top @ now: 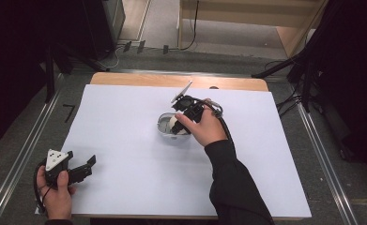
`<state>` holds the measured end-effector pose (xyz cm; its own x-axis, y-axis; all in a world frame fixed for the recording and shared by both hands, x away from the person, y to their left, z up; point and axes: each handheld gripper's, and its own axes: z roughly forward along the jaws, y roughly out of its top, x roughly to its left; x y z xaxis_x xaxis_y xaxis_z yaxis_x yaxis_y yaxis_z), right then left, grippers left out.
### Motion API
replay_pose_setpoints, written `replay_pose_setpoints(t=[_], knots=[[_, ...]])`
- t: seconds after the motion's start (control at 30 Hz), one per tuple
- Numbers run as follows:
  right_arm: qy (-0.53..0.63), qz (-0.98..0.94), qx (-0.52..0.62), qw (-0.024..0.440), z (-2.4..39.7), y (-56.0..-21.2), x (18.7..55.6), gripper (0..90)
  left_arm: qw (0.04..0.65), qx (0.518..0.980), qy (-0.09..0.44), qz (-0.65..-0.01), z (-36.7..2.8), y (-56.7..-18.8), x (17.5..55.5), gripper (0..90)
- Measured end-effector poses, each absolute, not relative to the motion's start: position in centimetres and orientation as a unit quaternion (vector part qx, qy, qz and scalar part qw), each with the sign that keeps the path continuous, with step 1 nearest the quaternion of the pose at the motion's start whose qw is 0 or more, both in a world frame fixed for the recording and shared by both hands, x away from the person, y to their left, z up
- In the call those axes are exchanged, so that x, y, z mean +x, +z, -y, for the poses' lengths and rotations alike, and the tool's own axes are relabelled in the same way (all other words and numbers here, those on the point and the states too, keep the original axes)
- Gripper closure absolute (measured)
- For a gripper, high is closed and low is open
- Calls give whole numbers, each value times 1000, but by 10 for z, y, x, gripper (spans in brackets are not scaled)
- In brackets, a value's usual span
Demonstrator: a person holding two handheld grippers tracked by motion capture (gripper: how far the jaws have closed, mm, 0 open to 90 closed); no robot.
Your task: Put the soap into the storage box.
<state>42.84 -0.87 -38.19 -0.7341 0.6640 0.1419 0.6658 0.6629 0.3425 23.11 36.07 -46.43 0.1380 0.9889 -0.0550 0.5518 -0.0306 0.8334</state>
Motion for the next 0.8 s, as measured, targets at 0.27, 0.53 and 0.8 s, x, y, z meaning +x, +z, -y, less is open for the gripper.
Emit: replay_pose_setpoints(t=[0.27,0.53,0.8], knots=[[-180,912,-369,8,5,-388,436,255,373,656,293,-587,-361,-464,231,141],[-176,912,-370,9,4,-393,440,255,373,655,293,-588,-361,-464,231,141],[-175,913,-368,8,1,-396,440,254,374,655,293,-588,-361,-464,231,141]])
